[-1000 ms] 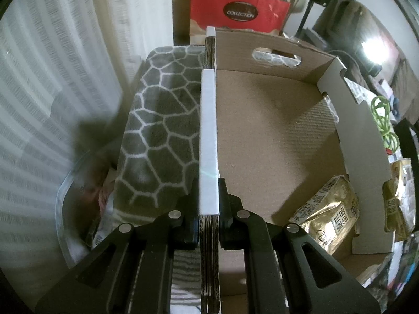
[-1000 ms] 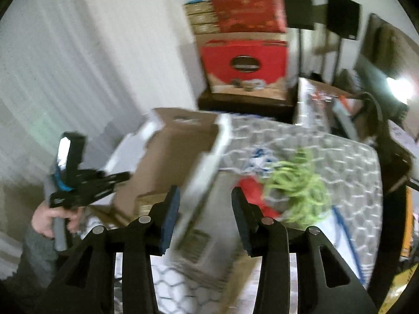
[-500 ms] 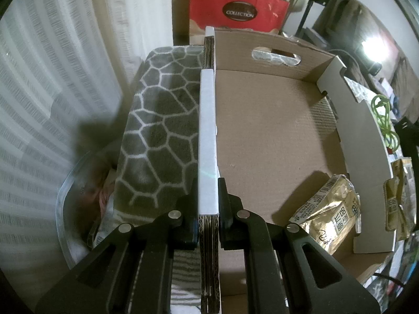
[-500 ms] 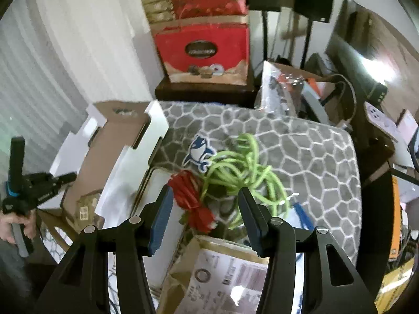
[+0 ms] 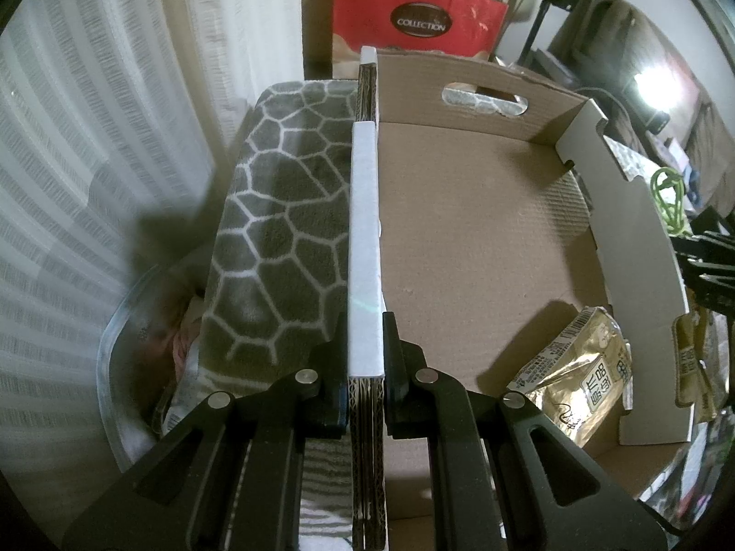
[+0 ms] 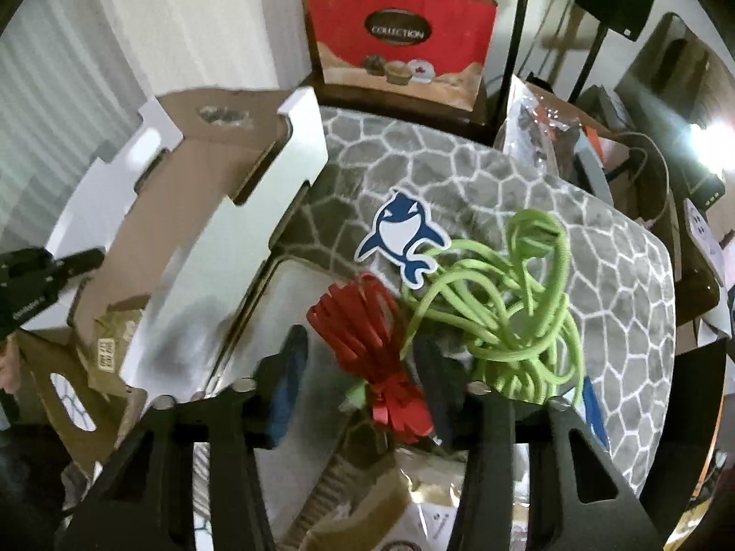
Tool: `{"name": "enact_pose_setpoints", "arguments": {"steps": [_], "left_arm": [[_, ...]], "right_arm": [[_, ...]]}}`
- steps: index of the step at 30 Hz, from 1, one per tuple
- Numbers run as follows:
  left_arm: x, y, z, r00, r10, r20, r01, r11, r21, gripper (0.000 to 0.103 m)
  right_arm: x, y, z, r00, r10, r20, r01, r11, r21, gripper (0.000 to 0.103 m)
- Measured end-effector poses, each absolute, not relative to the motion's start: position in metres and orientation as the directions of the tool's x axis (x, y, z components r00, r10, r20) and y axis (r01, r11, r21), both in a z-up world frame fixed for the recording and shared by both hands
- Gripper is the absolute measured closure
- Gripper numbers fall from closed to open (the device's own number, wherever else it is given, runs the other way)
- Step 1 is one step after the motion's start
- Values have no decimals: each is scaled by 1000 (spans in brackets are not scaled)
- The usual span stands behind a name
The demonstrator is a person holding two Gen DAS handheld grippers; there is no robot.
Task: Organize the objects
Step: 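Grasp the red cable bundle on the tablecloth with the right tool, then lower the red cable into the box with the right tool and release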
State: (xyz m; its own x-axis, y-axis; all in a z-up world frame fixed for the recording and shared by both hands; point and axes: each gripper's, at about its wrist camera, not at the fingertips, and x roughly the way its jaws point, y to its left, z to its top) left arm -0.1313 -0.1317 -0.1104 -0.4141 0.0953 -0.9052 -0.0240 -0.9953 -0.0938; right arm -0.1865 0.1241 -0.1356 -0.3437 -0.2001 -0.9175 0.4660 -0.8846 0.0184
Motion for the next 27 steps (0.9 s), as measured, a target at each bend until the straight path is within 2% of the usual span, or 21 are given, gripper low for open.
{"name": "enact_pose_setpoints", "arguments": {"steps": [3, 10, 17, 27], "left_arm": [[-131, -132, -111, -414, 97, -905, -24, -995, -96, 93], [-131, -132, -111, -414, 96, -905, -23, -995, -95, 93], [-131, -132, -111, -414, 96, -905, -24, -995, -95, 93], [-131, -133, -111, -415, 96, -905, -23, -995, -95, 93]], "right_arm": [[-186, 124, -138, -361, -175, -916, 463, -886, -13, 75], [-183, 136, -120, -388, -216, -896, 430, -902, 31, 77], [-172, 143, -79, -445, -274, -852, 418, -906, 72, 77], [-144, 101, -32, -425, -431, -796, 538, -827, 160, 77]]}}
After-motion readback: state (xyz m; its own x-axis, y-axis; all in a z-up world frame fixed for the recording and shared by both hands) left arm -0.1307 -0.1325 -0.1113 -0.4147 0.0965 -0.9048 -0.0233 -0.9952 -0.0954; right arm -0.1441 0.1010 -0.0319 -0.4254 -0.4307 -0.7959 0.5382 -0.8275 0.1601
